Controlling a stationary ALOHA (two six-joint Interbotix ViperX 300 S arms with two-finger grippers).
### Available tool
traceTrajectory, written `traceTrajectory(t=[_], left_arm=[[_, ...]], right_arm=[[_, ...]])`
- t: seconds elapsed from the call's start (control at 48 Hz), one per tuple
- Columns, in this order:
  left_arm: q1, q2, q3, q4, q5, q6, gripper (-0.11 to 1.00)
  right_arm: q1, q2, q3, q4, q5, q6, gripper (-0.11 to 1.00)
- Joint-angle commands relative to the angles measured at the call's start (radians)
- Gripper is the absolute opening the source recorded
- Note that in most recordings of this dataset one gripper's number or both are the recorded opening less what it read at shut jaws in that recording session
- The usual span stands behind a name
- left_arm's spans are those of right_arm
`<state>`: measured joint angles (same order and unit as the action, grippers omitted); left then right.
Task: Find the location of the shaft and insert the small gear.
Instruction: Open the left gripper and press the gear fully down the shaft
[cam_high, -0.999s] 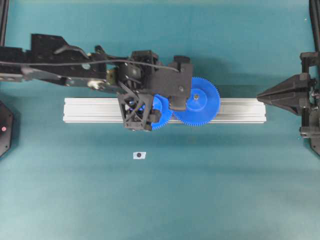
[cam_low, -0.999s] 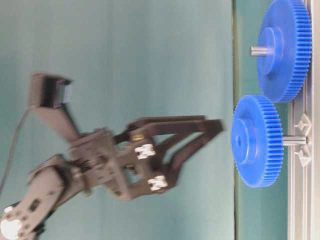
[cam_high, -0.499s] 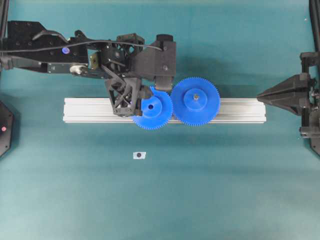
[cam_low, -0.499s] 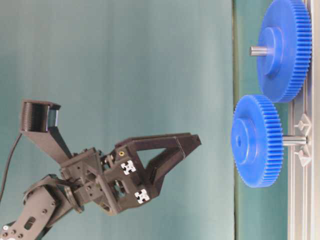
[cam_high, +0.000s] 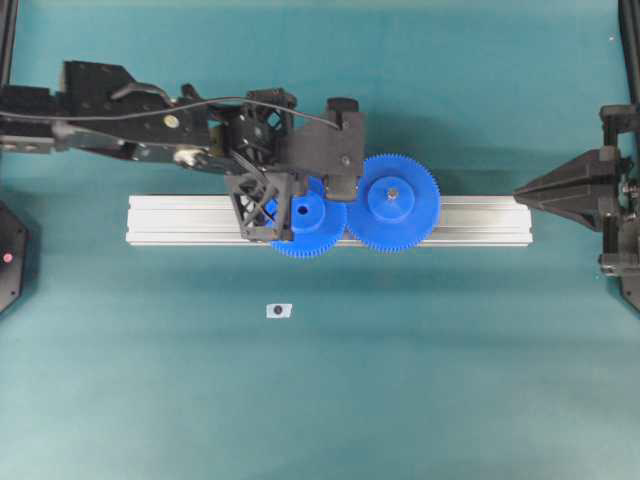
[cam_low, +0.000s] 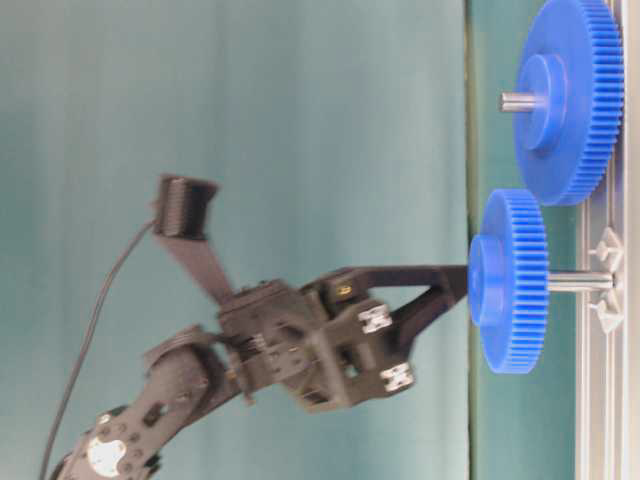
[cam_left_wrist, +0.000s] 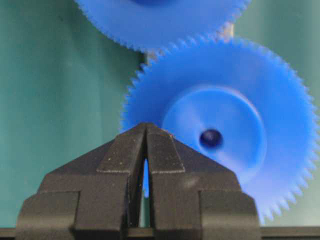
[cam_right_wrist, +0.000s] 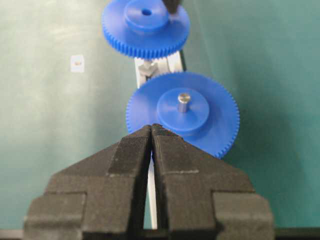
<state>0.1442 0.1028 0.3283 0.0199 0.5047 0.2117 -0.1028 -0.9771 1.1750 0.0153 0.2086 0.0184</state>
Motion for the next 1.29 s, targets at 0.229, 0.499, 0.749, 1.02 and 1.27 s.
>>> traceTrajectory(t=[0.229, 0.499, 0.749, 1.02, 1.27], left_arm=[[-0.006, -0.071, -0.061, 0.0, 0.057, -0.002, 0.01], [-0.032, -0.132, -0.083, 0.002, 0.069, -0.006, 0.01], [-0.04, -0.104, -0.041, 0.0, 0.043, -0.012, 0.01], [-0.052, -0.02, -0.025, 0.002, -0.009, -0.014, 0.01], [-0.06, -0.041, -0.051, 0.002, 0.023, -0.009, 0.01]], right_arm=[[-0.002, 0.003, -0.009, 0.002, -0.009, 0.018, 0.1], [-0.006, 0.003, -0.008, 0.002, -0.012, 0.018, 0.1], [-0.009, 0.003, -0.006, 0.002, -0.02, 0.018, 0.1], [-0.009, 0.003, -0.006, 0.002, -0.02, 0.02, 0.11], [-0.009, 0.003, -0.006, 0.002, -0.02, 0.02, 0.11]])
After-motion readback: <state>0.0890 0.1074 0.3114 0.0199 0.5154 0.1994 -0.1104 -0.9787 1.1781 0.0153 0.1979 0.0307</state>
